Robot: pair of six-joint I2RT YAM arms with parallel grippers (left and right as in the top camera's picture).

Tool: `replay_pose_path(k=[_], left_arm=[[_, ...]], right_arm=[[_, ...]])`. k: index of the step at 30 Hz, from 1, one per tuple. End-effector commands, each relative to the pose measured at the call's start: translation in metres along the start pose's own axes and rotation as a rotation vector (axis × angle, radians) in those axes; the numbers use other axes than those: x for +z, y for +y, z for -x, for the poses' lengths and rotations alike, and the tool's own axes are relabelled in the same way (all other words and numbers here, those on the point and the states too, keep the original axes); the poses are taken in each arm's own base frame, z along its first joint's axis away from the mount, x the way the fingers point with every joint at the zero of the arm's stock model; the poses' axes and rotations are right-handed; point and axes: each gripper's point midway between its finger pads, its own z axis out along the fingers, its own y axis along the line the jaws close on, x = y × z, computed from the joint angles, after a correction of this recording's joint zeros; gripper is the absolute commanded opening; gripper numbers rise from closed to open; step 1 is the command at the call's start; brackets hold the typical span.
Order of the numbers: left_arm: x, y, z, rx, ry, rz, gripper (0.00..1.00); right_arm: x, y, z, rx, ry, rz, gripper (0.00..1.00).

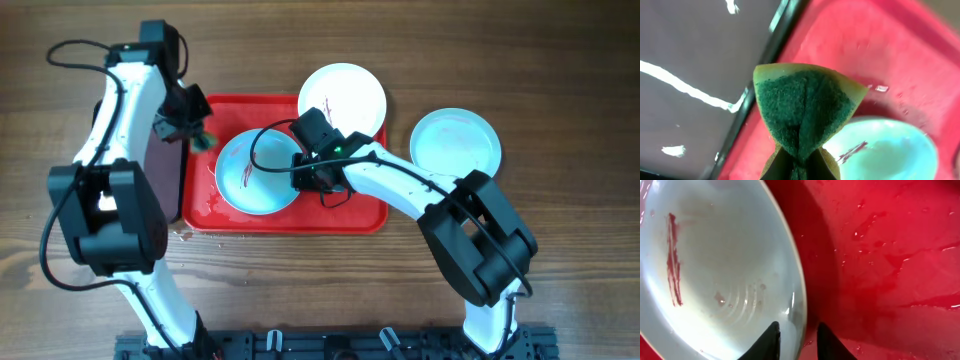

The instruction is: Clean dirty plates on tray and stack at the side

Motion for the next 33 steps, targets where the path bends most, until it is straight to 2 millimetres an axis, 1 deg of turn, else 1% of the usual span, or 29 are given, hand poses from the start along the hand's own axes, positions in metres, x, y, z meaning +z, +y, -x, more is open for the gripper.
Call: replay_pose_path(k=[1,2,4,6,10,13,18,25,27,30,33], left_arm=[[0.011,-0.006,-0.023,0.122,0.059,-0.007,0.04],[0.014,-0.006,-0.027,0.146,0.070,-0.003,0.04],[0.018,-0.005,-0.033,0.175,0.087,0.003,0.04],[0.021,-0.005,-0.036,0.199,0.093,0.000,0.04],[0.022,-0.007,-0.036,0.209,0.091,-0.005,0.04],[0.022,-0.007,-0.037,0.208,0.096,-0.008,0.04],[0.025,-0.011,-0.045,0.204,0.127,-0.042,0.04],[0.036,-0.013,-0.061,0.219,0.170,-0.048,0.04],[0.039,-0.014,-0.066,0.258,0.177,-0.047,0.04],[0.044,-0.017,-0.078,0.350,0.201,-0.043,0.04],[0.056,-0.016,-0.094,0.416,0.224,-0.005,0.04]], right_arm=[[0.005,0.002,0.002,0.010,0.014,0.017,0.13],[0.005,0.003,0.003,0.009,0.011,0.020,0.09],[0.005,0.004,0.006,0.000,0.002,0.027,0.05],[0.009,0.007,0.009,-0.025,-0.006,0.044,0.04],[0.019,0.008,0.007,-0.036,0.035,0.094,0.05],[0.020,0.007,0.011,-0.025,0.042,0.118,0.04],[0.019,0.010,0.015,-0.033,0.027,0.133,0.04],[0.019,0.011,0.016,-0.038,0.024,0.136,0.04],[0.019,0.011,0.016,-0.046,0.022,0.137,0.04],[0.019,0.011,0.016,-0.049,0.022,0.138,0.04],[0.019,0.011,0.016,-0.050,0.022,0.139,0.04]])
